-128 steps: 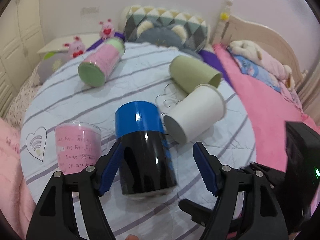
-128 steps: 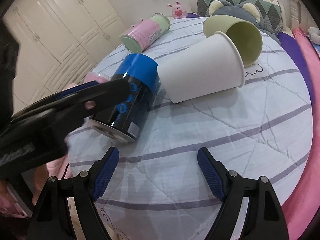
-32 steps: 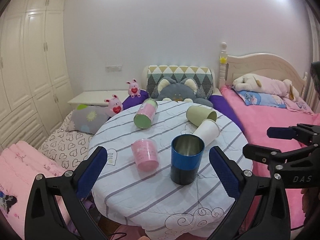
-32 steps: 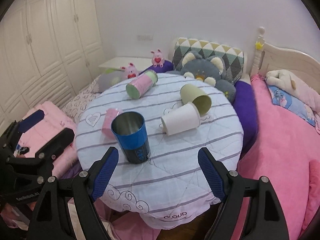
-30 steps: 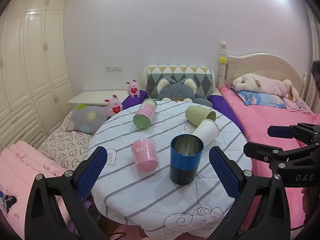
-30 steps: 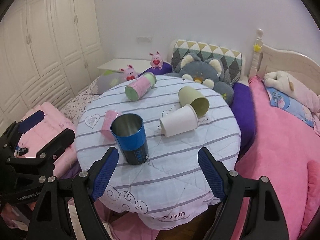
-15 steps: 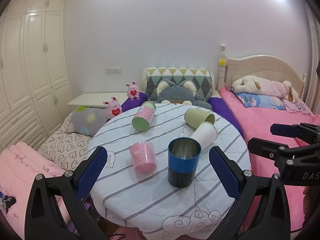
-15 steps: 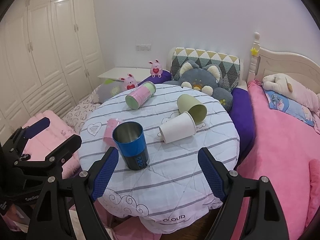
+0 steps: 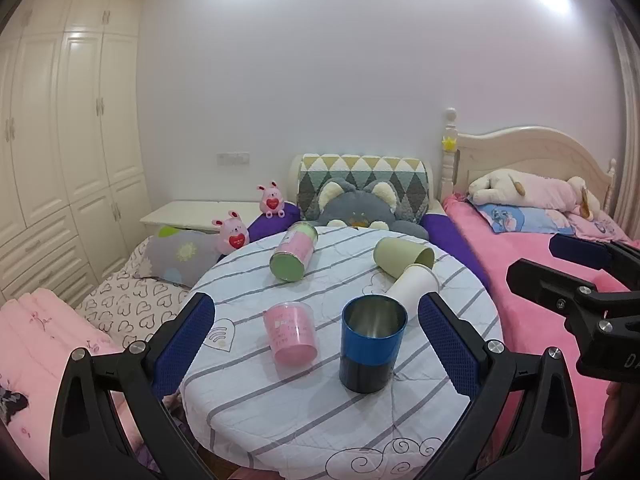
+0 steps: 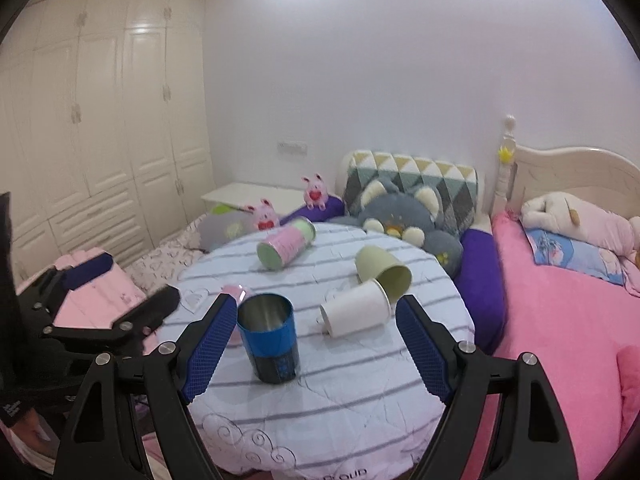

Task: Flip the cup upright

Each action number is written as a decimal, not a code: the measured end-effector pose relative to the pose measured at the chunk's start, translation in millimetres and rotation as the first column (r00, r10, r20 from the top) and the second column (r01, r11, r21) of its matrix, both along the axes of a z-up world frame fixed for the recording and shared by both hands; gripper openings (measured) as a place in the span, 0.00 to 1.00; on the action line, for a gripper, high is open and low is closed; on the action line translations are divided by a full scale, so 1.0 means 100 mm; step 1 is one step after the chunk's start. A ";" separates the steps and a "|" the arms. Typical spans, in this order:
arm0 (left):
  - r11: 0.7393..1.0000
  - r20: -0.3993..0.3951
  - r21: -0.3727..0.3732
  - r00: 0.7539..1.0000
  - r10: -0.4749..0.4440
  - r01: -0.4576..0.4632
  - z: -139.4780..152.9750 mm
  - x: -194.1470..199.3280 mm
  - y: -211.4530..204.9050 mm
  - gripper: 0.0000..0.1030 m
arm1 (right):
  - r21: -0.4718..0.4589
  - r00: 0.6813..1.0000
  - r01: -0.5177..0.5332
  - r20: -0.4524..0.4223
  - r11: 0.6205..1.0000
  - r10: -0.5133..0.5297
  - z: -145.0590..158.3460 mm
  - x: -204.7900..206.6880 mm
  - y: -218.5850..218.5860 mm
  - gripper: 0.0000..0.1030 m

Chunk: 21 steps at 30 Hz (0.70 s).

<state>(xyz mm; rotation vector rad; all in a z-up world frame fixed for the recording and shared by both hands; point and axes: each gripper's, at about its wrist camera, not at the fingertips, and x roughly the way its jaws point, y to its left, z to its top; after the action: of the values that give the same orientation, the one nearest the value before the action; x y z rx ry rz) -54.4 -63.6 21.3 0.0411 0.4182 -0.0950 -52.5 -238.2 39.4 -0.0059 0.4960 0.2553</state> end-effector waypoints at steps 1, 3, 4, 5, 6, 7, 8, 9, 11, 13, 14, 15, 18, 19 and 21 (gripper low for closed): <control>1.000 -0.004 0.005 1.000 0.001 -0.001 -0.01 0.01 0.00 1.00 | 0.003 1.000 0.001 -0.003 1.000 -0.001 -0.01 0.01 0.01 0.80; 1.000 -0.004 0.010 1.000 0.003 -0.003 -0.02 0.02 -0.01 1.00 | 0.002 1.000 0.001 -0.009 1.000 -0.001 -0.03 0.04 0.01 0.80; 1.000 -0.005 0.011 1.000 0.003 -0.003 -0.02 0.02 -0.02 1.00 | 0.003 1.000 0.003 -0.011 1.000 -0.003 -0.04 0.05 0.01 0.80; 1.000 -0.003 0.010 1.000 0.004 -0.004 -0.02 0.02 -0.02 1.00 | 0.005 1.000 0.003 -0.013 1.000 -0.003 -0.05 0.05 0.01 0.80; 1.000 0.000 0.009 1.000 0.005 -0.005 -0.03 0.02 -0.01 1.00 | 0.008 1.000 0.004 -0.014 1.000 -0.004 -0.06 0.05 0.00 0.80; 1.000 -0.001 0.011 1.000 0.004 -0.004 -0.03 0.03 -0.02 1.00 | 0.011 1.000 0.005 -0.014 1.000 -0.005 -0.07 0.05 -0.01 0.80; 1.000 -0.003 0.014 1.000 0.003 -0.003 -0.04 0.03 -0.02 1.00 | 0.016 1.000 0.006 -0.013 1.000 -0.006 -0.07 0.06 -0.02 0.80; 1.000 -0.003 0.014 1.000 0.005 -0.005 -0.03 0.02 -0.01 1.00 | 0.019 1.000 0.007 -0.013 1.000 -0.007 -0.08 0.06 -0.02 0.80; 1.000 -0.002 0.015 1.000 0.009 -0.009 -0.04 0.02 0.00 1.00 | 0.023 1.000 0.009 -0.013 1.000 -0.008 -0.08 0.06 -0.03 0.80; 1.000 -0.006 0.015 1.000 0.005 -0.005 -0.05 0.03 0.00 1.00 | 0.024 1.000 0.010 -0.013 1.000 -0.010 -0.09 0.07 -0.03 0.80; 1.000 -0.007 0.016 1.000 0.006 -0.006 -0.05 0.03 -0.01 1.00 | 0.024 1.000 0.006 -0.016 1.000 -0.006 -0.09 0.07 -0.03 0.80; 1.000 -0.005 0.018 1.000 0.008 -0.008 -0.05 0.03 -0.01 1.00 | 0.025 1.000 0.006 -0.019 1.000 -0.005 -0.09 0.08 -0.03 0.80; 1.000 -0.007 0.021 1.000 0.007 -0.007 -0.05 0.04 -0.02 1.00 | 0.024 1.000 0.003 -0.021 1.000 -0.003 -0.10 0.09 -0.03 0.80; 1.000 -0.008 0.022 1.000 0.005 -0.005 -0.05 0.04 -0.02 1.00 | 0.024 1.000 0.003 -0.023 1.000 -0.003 -0.10 0.09 -0.03 0.80; 1.000 -0.008 0.023 1.000 0.005 -0.005 -0.06 0.05 -0.01 1.00 | 0.025 1.000 0.003 -0.023 1.000 -0.002 -0.11 0.10 -0.03 0.80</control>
<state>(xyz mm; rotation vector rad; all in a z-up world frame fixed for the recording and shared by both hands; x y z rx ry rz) -49.5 -64.8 15.3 0.0621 0.4278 -0.0858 -42.1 -241.2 28.3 0.0219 0.5160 0.2590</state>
